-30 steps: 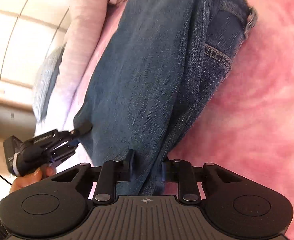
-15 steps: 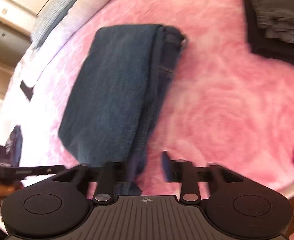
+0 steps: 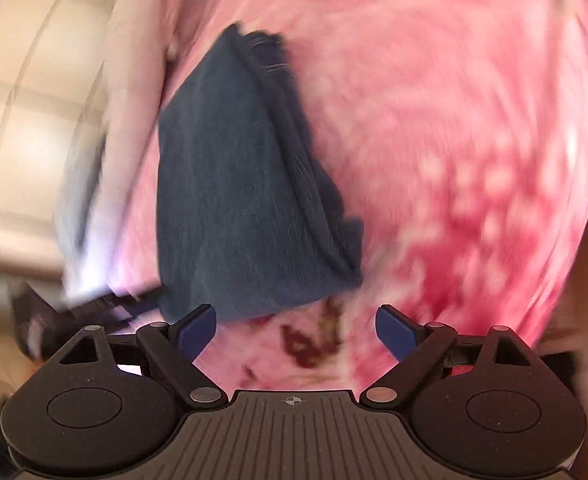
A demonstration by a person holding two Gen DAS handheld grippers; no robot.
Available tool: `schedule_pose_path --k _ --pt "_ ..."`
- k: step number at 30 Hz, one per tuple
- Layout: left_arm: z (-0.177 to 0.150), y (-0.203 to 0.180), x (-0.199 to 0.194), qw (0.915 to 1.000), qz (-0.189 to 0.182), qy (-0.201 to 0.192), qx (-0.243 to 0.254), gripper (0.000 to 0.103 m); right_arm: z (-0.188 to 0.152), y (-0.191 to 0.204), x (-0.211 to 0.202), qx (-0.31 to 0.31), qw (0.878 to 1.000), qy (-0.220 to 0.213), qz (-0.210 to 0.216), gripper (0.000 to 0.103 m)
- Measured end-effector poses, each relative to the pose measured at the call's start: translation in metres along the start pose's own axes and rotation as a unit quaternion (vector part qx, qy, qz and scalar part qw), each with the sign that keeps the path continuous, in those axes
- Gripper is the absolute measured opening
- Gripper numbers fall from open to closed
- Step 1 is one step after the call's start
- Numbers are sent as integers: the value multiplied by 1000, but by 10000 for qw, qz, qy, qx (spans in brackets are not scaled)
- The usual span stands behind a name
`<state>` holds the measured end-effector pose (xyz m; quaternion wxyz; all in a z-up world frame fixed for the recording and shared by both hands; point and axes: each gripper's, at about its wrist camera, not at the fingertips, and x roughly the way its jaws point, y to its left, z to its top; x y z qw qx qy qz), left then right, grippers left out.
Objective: Fold clothes
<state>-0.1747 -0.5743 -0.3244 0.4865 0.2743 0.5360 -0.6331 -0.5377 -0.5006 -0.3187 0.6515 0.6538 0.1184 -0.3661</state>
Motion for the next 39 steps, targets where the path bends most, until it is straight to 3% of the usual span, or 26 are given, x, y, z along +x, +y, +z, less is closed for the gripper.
schedule_pose_path --k 5,8,9,12,16,19,22,27,32,35,38,39 --pt "-11 0 8 9996 -266 52 47 24 -17 -20 33 779 9927 -743 547 89" --pt "-18 -16 6 9998 -162 52 89 21 4 -17 37 749 9925 -818 520 42" --pt "-20 -23 6 9998 -151 57 66 20 14 -15 35 680 9939 -760 431 32" --pt "-28 -56 9 9986 -496 201 -12 18 48 -6 19 201 9974 -667 174 23" --pt "-35 -128 37 9913 -1214 475 163 18 114 -2 -33 -495 9933 -1031 -180 23" --pt "-33 -163 57 9908 -1210 556 253 22 159 -7 -46 -900 9882 -1052 -653 24" --pt "-32 -182 60 9913 -1036 630 509 25 173 -2 -54 -1295 9816 -885 -1093 24" --pt "-24 -172 18 9910 -367 407 1217 28 136 11 -76 -1848 9672 -848 -1521 73" --pt "7 -163 -13 9818 187 -208 1881 29 83 35 -72 -1865 9774 -445 -894 73" --pt "33 -166 -5 9644 238 -474 2590 29 51 51 -44 -2319 9718 -14 -429 73" --pt "57 -161 22 9438 622 -533 3201 29 29 59 -11 -2700 9619 368 -203 56" --pt "65 -158 33 9383 792 -515 3327 29 25 58 0 -2779 9593 463 -214 56"
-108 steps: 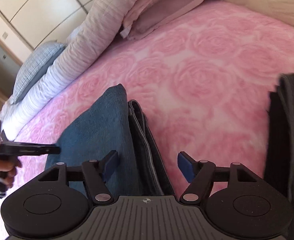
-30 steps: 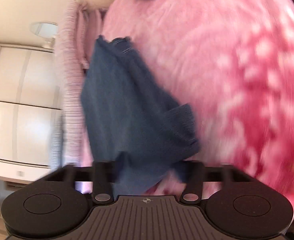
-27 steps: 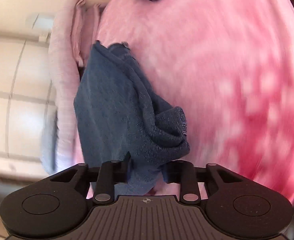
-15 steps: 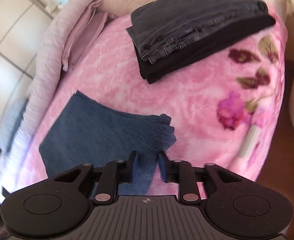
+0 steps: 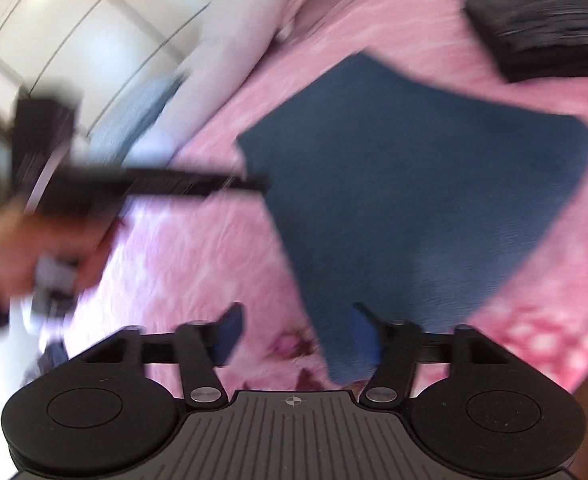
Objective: Fold clothes
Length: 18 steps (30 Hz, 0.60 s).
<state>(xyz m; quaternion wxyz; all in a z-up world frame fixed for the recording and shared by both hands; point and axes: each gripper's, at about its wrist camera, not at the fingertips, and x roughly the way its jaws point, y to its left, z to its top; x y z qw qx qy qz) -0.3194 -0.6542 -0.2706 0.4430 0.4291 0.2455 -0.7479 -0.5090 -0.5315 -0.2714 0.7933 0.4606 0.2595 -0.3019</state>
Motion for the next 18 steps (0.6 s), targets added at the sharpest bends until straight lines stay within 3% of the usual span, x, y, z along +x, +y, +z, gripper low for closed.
schedule_pose_path --k 4,7,10,11,12,14,16,18 --pt "4 29 47 9985 -111 453 -297 30 -9 -5 39 -121 9995 299 63 56" --pt "5 36 49 9979 -186 473 -404 30 -10 -6 53 -310 9978 569 138 56" --pt "8 33 37 9984 -150 461 -282 29 1 -3 38 -132 9983 565 90 57" --pt "8 33 32 9988 -150 418 -206 29 4 -2 31 -97 9987 503 8 58" --pt "8 33 26 9992 -155 358 -114 30 6 1 22 -176 9990 365 -197 75" --pt "8 30 15 9995 -93 218 214 33 8 8 4 -461 9959 140 -764 94" --pt "4 25 6 9968 21 76 789 38 7 15 -8 -819 9886 69 -1261 94" --pt "-8 14 2 9837 210 -65 1785 42 3 24 -8 -1275 9753 196 -1795 94"
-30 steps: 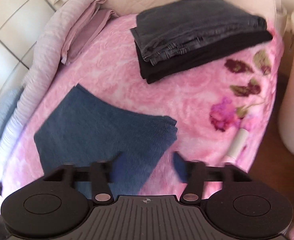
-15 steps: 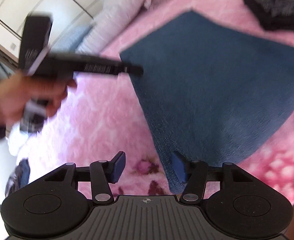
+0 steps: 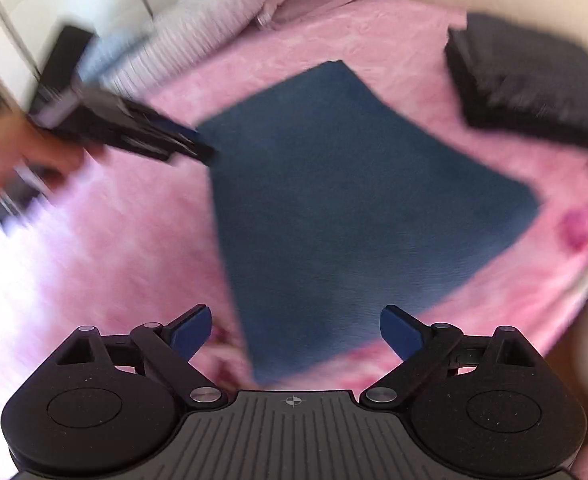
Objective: Fold clothes
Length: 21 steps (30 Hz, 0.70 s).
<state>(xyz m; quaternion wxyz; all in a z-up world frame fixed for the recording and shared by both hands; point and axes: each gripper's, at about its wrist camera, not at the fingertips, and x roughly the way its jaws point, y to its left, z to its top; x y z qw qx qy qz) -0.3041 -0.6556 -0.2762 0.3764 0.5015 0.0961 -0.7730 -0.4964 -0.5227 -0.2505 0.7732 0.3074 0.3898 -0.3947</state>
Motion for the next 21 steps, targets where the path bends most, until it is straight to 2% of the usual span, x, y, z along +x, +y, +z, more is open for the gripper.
schedule_pose_path --k 2,4,6,9,11,16,18,19,20,21 --pt "-8 -15 -5 9947 207 -126 1001 49 -5 15 4 -424 9986 33 -308 94" --pt "-19 -29 -7 9781 391 -238 2032 54 -10 33 11 -825 9953 25 -516 94" --pt "-40 -41 1 9516 564 -319 3004 57 -16 52 19 -1247 9895 -7 -723 94" --pt "-68 -52 20 9064 876 -474 4105 59 -23 85 49 -1872 9765 -96 -1065 94" --pt "-83 -54 35 8790 1088 -632 4599 63 -26 102 74 -2127 9686 -89 -1284 94" --pt "-112 -56 76 8066 1604 -1235 5554 65 -28 118 129 -2490 9515 -202 -1798 94" --pt "-118 -55 91 7783 1768 -1470 5843 71 -31 118 141 -2782 9410 -355 -1895 94" --pt "-117 -53 97 7713 1822 -1566 5894 73 -32 118 145 -2952 9347 -424 -1934 94" --pt "-115 -51 102 7678 1866 -1650 5903 74 -32 115 147 -3135 9278 -466 -1967 94" --pt "-109 -48 105 7719 1868 -1656 5847 76 -33 111 148 -3264 9218 -494 -2034 94"
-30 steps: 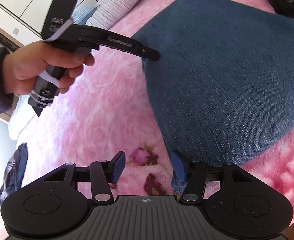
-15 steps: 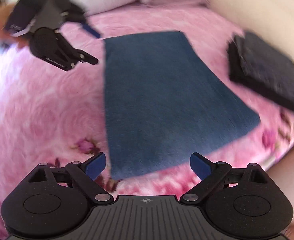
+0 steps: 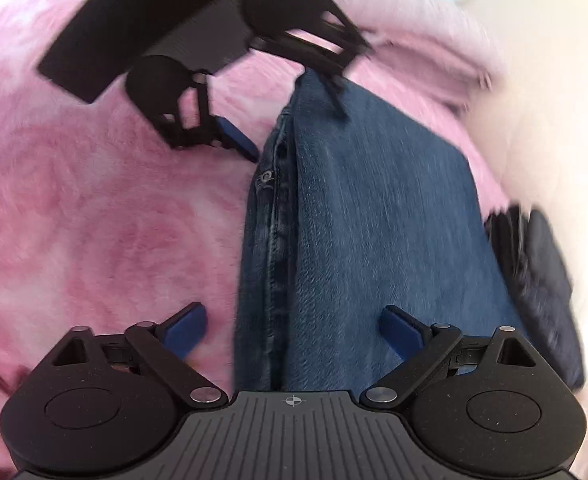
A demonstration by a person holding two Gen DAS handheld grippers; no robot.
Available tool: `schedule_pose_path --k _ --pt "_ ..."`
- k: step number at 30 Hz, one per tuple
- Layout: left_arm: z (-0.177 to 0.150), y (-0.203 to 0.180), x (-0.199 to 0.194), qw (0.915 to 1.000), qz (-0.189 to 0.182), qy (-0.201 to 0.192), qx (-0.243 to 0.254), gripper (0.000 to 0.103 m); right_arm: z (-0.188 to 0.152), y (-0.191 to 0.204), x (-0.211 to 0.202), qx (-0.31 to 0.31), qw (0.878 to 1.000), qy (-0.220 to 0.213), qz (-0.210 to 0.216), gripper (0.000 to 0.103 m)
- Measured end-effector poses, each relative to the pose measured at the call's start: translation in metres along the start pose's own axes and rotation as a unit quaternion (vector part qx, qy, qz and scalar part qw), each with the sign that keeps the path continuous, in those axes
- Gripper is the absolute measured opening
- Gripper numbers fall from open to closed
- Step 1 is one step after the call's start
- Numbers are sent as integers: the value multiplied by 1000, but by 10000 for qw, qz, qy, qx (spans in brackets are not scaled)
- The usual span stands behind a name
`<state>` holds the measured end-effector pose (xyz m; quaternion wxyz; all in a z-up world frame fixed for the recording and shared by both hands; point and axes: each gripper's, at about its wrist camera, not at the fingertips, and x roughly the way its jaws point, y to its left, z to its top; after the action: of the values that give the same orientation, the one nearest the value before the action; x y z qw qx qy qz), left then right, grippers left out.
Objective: Fold clothes
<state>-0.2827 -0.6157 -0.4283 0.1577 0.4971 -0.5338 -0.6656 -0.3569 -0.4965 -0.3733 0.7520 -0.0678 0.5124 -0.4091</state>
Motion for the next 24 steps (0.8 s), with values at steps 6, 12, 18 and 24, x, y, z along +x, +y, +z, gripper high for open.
schedule_pose_path --k 6,12,18,24 --pt "5 18 19 9993 -174 -5 -341 77 -21 -37 -3 -221 9992 -2 -335 94" --pt "16 53 11 9890 -716 213 -1277 39 -23 -59 -7 -217 9989 9 407 39" --pt "75 87 -32 9737 -1173 -9 -1955 36 -44 -107 -52 -269 9990 241 247 30" --pt "143 63 -45 9642 -1559 267 -2128 41 -83 -120 -57 -379 9934 974 466 31"
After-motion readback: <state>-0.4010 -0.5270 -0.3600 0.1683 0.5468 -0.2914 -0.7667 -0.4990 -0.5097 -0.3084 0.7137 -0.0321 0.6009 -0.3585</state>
